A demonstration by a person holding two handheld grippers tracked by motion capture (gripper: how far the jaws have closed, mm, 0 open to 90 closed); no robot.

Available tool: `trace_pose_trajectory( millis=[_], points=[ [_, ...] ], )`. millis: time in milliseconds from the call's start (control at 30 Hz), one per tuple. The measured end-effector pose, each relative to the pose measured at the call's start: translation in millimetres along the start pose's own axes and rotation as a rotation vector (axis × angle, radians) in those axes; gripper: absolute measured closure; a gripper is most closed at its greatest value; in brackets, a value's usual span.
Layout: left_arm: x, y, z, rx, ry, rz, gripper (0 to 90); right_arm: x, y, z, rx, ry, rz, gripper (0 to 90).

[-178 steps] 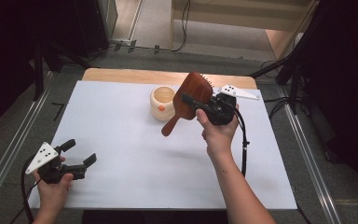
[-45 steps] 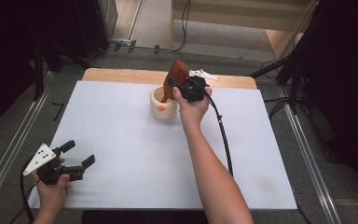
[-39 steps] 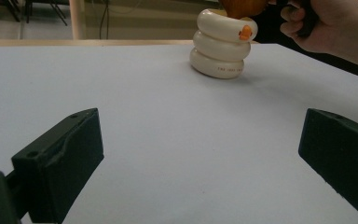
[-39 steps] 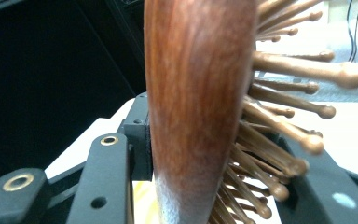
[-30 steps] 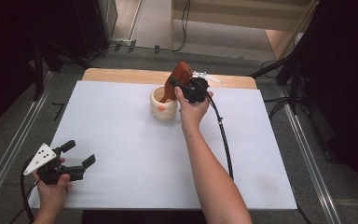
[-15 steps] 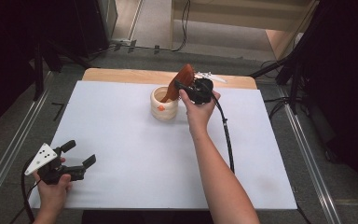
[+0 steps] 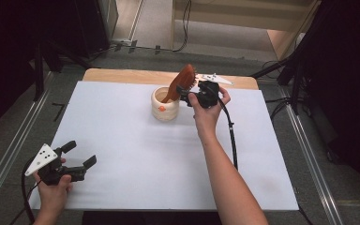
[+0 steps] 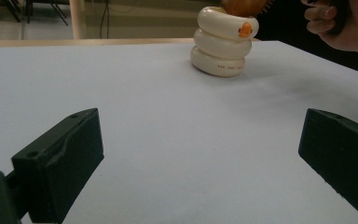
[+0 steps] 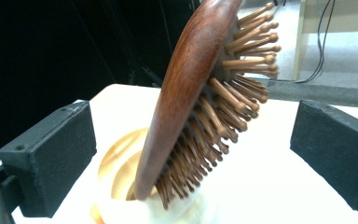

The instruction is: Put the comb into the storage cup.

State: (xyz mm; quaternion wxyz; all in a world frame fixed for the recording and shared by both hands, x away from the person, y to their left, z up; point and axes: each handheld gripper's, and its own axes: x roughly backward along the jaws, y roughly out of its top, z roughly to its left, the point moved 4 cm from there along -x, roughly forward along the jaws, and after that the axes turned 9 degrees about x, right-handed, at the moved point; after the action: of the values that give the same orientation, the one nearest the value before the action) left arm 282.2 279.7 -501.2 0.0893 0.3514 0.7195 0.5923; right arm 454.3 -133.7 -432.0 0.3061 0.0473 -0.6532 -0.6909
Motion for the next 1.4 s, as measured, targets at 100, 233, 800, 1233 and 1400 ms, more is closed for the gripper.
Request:
trace_pose_trajectory(
  millis=[100, 233, 800, 1233, 1400],
  points=[
    [-0.2, 0.0, -0.2, -0.003, 0.0, 0.0, 0.0, 7.8, -0.1, -0.2, 0.028, 0.004, 0.002, 0.0],
    [-0.2, -0.1, -0.4, -0.002, 0.002, 0.001, 0.0, 19.3, 0.6, -1.9, 0.036, 0.007, -0.016, 0.0],
    [0.0, -0.3, -0.8, -0.006, 0.003, 0.005, 0.0, 56.5, -12.7, -6.5, 0.105, -0.002, -0.027, 0.0],
    [-0.2, -0.5, -1.2, -0.013, 0.005, 0.006, 0.1, 77.5, -21.0, -7.5, 0.124, -0.006, -0.043, 0.0],
    [-0.4, -0.6, -1.4, -0.013, 0.005, 0.006, 0.1, 85.1, -25.8, -10.0, 0.134, -0.012, -0.044, 0.0]
  ],
)
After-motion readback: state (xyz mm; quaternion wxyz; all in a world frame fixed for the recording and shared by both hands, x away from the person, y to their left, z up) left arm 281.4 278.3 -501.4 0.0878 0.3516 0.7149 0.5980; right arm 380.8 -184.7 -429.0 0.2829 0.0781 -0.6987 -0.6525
